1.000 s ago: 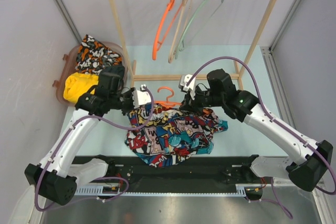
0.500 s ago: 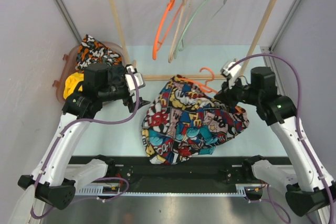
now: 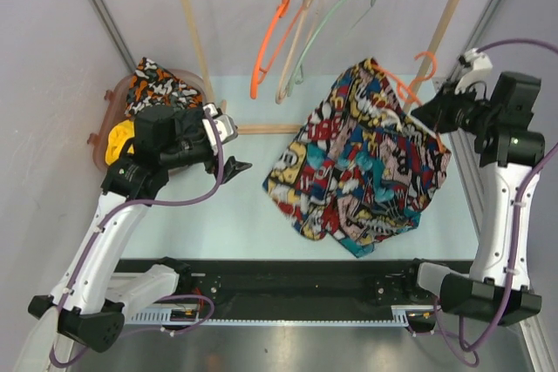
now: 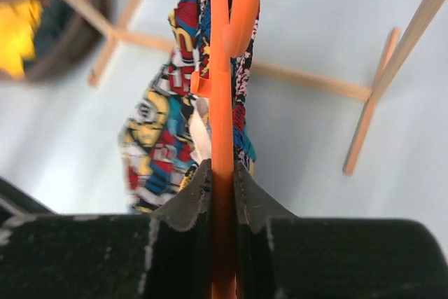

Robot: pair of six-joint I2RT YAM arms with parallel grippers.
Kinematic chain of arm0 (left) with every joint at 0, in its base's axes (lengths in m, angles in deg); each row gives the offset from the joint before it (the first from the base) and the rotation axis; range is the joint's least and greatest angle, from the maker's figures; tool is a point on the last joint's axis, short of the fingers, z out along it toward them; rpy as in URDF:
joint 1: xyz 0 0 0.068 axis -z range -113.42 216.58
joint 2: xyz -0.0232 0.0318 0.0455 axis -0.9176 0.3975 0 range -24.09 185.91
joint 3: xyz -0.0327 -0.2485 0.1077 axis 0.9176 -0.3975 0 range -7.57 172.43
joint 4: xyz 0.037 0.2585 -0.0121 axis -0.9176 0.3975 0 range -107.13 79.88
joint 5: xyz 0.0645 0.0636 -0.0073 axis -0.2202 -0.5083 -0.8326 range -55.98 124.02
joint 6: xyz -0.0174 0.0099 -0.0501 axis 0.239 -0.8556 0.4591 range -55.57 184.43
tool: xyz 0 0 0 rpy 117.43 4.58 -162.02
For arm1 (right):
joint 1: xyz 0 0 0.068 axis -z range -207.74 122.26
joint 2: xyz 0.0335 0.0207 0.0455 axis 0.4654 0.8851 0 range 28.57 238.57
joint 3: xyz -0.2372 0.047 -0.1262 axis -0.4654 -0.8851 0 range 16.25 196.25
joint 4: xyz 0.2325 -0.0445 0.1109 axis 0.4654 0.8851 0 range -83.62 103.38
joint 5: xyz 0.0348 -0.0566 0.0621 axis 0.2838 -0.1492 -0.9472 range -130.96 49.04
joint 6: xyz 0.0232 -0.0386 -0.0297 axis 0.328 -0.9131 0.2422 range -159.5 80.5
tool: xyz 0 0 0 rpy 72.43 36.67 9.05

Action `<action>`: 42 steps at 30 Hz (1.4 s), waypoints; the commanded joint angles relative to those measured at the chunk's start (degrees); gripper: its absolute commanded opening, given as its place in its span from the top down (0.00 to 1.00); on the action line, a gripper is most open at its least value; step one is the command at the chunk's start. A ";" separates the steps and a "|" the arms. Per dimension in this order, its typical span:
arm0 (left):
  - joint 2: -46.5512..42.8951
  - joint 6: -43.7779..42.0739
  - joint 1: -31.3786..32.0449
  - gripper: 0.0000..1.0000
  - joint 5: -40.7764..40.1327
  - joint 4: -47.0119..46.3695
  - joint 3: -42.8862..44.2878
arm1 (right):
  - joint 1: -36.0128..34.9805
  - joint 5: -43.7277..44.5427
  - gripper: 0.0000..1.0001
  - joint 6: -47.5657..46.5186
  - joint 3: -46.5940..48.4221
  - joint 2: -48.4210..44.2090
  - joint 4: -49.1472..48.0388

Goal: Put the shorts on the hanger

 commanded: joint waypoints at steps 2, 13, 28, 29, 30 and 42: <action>-2.41 1.53 0.29 0.00 0.07 -2.84 -2.05 | 0.72 -0.05 1.00 16.83 10.43 3.73 -13.52; -3.81 2.41 0.29 0.00 0.33 -3.90 -4.95 | -2.89 9.97 1.00 26.15 26.43 15.51 -21.63; -5.22 1.97 0.21 0.00 -0.20 -4.34 -8.12 | -8.77 26.05 1.00 21.15 35.84 24.04 -23.21; -5.40 1.89 0.29 0.00 -0.28 -4.51 -8.29 | -9.12 26.15 1.00 20.89 35.58 24.04 -23.21; -5.40 1.80 0.21 0.00 -0.29 -4.43 -8.55 | -9.39 26.32 1.00 20.54 35.49 24.22 -23.13; -5.92 1.62 0.21 0.00 -0.37 -3.81 -8.91 | -9.57 26.41 1.00 20.54 37.25 27.99 -27.16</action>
